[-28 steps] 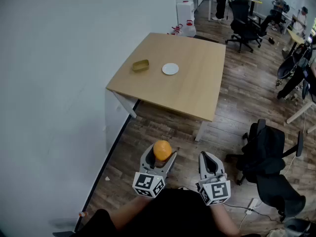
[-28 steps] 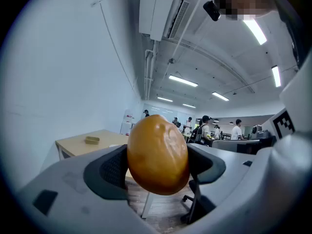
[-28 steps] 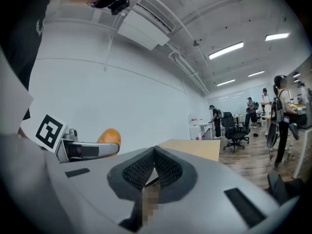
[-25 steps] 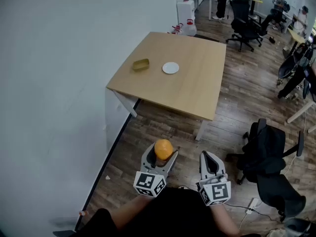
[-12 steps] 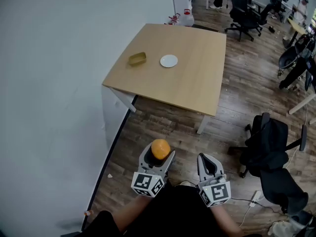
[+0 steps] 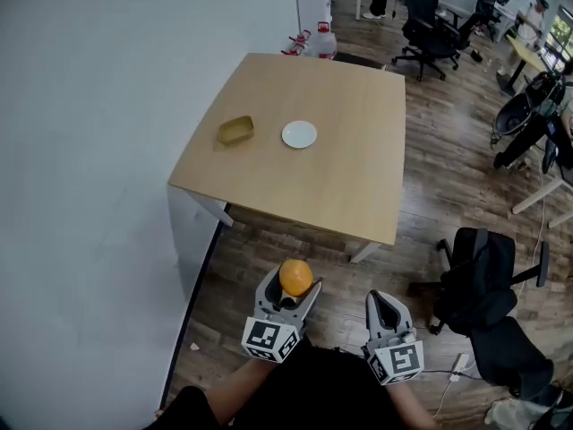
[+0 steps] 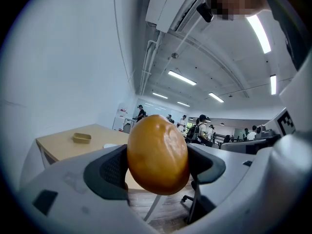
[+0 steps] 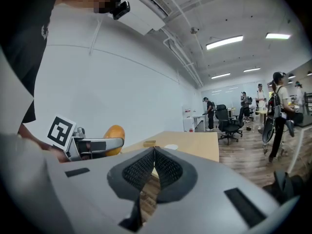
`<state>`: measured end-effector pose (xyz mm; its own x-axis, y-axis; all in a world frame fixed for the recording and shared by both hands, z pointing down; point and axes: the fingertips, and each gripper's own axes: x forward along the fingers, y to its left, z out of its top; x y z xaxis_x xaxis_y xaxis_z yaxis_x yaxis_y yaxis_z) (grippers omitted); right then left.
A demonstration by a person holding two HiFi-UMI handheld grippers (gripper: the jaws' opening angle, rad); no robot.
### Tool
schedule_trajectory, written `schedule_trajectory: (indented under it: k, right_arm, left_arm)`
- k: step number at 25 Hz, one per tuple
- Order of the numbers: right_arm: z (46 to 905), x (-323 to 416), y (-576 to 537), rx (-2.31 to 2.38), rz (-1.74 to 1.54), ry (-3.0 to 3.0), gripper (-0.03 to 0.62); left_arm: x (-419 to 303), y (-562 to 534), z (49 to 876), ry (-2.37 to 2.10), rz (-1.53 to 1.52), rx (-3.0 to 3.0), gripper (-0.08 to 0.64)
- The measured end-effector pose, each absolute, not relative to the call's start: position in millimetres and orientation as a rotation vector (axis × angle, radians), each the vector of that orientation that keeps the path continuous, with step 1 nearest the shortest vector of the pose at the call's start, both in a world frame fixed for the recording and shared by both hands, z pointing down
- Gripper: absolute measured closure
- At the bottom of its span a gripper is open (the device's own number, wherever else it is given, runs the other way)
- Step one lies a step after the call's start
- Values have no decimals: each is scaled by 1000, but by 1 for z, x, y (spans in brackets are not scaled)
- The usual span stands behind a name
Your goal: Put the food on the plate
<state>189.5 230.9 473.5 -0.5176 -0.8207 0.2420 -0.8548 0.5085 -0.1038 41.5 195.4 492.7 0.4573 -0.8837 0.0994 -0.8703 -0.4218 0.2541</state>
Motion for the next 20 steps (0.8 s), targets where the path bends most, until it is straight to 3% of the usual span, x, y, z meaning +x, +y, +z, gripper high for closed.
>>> schedule_trajectory:
  k: [20]
  right_arm:
    - [473,46,18,1612,349,-2420,532]
  left_arm:
    - [-90,9,503,-1297,-44,2512,229]
